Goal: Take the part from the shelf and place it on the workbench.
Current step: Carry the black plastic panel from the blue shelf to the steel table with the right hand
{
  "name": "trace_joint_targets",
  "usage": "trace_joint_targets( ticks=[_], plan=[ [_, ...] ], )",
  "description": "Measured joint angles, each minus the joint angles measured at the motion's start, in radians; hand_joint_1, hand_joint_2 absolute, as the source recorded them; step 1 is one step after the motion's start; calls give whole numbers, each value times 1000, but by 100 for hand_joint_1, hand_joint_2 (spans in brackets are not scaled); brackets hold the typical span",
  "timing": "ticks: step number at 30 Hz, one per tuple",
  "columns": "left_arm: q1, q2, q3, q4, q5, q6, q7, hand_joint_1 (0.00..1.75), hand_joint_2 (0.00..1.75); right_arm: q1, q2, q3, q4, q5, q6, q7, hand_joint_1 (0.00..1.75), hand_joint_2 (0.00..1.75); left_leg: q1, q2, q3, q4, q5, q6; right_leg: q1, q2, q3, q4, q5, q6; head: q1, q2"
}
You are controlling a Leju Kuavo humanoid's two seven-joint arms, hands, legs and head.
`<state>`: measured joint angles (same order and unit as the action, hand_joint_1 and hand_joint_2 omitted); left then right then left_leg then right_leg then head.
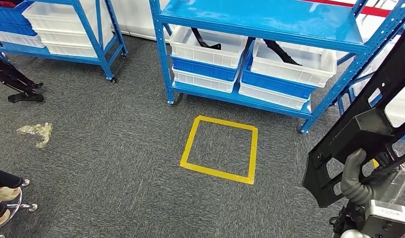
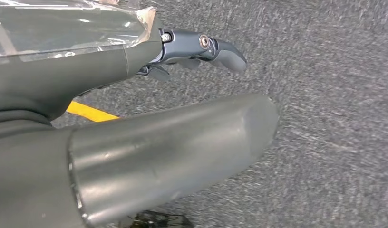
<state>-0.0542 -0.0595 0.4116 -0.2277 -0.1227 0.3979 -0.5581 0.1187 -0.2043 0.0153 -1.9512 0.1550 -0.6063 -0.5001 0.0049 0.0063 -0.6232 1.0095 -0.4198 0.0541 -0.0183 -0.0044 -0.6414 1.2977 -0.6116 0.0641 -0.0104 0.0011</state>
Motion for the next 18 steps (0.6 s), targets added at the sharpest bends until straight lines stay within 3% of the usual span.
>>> trace_joint_targets(
  ticks=[1,2,3,5,6,8,9,10,12,13,14,15,16,18],
  plan=[
    [0,0,0,0,-1,0,0,0,0,0,0,0,0,-1,0,0,175,175,0,1,-14,0,12,-3,-2,0,27,-21,25,13,0,0],
    [0,-1,0,0,-1,0,0,0,0,-1,-1,0,0,-2,0,0,175,175,1,1,-28,1,24,-7,-4,0,73,-78,53,24,0,0],
    [0,-1,0,0,-1,0,0,0,0,-1,-1,0,0,-2,0,0,175,175,0,1,-40,2,36,-12,-5,0,124,-154,64,27,0,0],
    [-1,0,0,0,-1,0,0,0,0,-2,-3,0,0,-2,0,0,175,175,-2,0,-53,3,58,-23,1,2,207,-289,52,13,-2,0],
    [0,0,0,0,-1,0,0,0,0,-2,-3,0,0,-2,0,-1,175,175,-4,0,-55,0,70,-28,6,3,219,-318,41,2,-3,0],
    [1,1,1,1,-1,1,0,0,0,-3,-4,0,1,-3,-1,-2,175,175,-2,-1,-58,-5,87,-38,4,2,205,-321,51,-20,-5,0],
    [2,2,1,2,-2,2,0,0,0,-3,-4,0,1,-4,-1,-3,175,175,-1,-2,-64,2,73,-43,1,1,194,-318,61,-32,-7,0],
    [4,2,2,3,-2,2,1,0,0,-3,-4,0,1,-5,-1,-4,175,175,1,-4,-73,27,34,-49,-3,0,180,-318,75,-45,-8,0],
    [5,2,3,3,-3,3,1,0,0,-3,-4,0,1,-7,-1,-5,175,175,4,-5,-95,136,-86,-58,-3,-2,149,-317,104,-62,-11,0],
    [5,2,4,3,-4,3,0,0,0,-4,-4,0,1,-8,-1,-5,175,175,5,-6,-105,207,-133,-62,-2,-3,134,-316,119,-66,-12,0],
    [4,2,5,3,-4,3,0,0,0,-4,-4,0,1,-8,-1,-6,175,175,6,-6,-107,265,-150,-64,-1,-3,117,-314,133,-65,-12,0],
    [4,2,5,3,-4,3,0,0,0,-4,-3,0,1,-9,-1,-7,175,175,7,-6,-97,297,-142,-66,-1,-3,101,-311,146,-62,-12,0],
    [4,2,6,3,-5,3,0,0,0,-4,-3,0,1,-9,-1,-7,175,175,9,-6,-71,293,-118,-66,-1,-3,83,-307,157,-59,-12,0],
    [2,3,6,3,-5,3,0,0,0,-4,-3,-1,1,-9,-1,-7,175,175,13,-7,30,185,-85,-63,-1,-3,52,-296,175,-50,-13,0]
  ],
)
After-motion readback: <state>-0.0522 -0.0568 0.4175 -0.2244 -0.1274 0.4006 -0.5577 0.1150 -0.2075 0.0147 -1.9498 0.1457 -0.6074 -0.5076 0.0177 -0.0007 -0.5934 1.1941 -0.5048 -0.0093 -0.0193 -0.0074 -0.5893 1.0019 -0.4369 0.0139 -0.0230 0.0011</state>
